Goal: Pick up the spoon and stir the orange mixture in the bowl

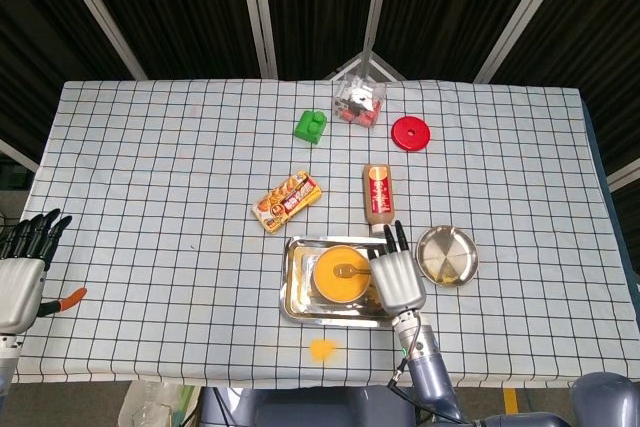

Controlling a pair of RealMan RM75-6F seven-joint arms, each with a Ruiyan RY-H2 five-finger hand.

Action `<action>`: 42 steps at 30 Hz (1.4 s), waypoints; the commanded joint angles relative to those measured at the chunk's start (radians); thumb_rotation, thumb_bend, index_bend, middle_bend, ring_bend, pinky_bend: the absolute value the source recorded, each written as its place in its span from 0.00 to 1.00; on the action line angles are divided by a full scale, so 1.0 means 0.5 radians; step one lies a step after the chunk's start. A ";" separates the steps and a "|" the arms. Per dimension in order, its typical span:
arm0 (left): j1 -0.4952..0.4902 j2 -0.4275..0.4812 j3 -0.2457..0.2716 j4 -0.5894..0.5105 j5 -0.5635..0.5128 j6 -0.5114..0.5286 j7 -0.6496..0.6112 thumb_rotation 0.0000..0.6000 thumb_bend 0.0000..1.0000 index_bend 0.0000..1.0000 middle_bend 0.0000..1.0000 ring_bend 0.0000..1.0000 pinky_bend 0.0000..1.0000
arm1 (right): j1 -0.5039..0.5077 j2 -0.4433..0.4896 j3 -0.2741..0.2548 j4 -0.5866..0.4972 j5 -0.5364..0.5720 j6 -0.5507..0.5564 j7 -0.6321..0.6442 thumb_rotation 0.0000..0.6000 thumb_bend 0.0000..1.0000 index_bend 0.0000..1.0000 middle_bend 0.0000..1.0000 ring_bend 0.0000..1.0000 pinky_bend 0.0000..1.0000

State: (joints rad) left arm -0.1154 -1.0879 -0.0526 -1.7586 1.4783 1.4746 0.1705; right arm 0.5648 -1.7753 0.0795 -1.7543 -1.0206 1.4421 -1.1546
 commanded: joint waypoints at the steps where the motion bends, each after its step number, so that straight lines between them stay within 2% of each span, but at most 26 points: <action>1: 0.000 0.000 0.000 0.000 0.000 0.000 0.000 1.00 0.00 0.00 0.00 0.00 0.00 | -0.001 -0.004 -0.001 0.004 0.000 -0.003 0.001 1.00 0.44 0.44 0.44 0.11 0.00; 13: -0.001 0.002 0.000 0.000 -0.002 -0.003 -0.003 1.00 0.00 0.00 0.00 0.00 0.00 | -0.004 -0.014 0.010 0.016 0.002 -0.011 0.003 1.00 0.48 0.49 0.44 0.12 0.00; 28: -0.001 0.003 0.001 -0.002 -0.002 -0.004 -0.002 1.00 0.00 0.00 0.00 0.00 0.00 | -0.016 -0.009 0.009 0.019 0.008 -0.013 0.002 1.00 0.49 0.49 0.44 0.12 0.00; 42: -0.001 0.003 0.002 -0.003 -0.001 -0.003 -0.003 1.00 0.00 0.00 0.00 0.00 0.00 | -0.022 -0.015 0.008 0.027 -0.003 -0.016 0.011 1.00 0.55 0.54 0.47 0.15 0.00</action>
State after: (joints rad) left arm -0.1160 -1.0865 -0.0519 -1.7602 1.4779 1.4732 0.1690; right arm 0.5536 -1.7824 0.0840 -1.7410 -1.0215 1.4341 -1.1494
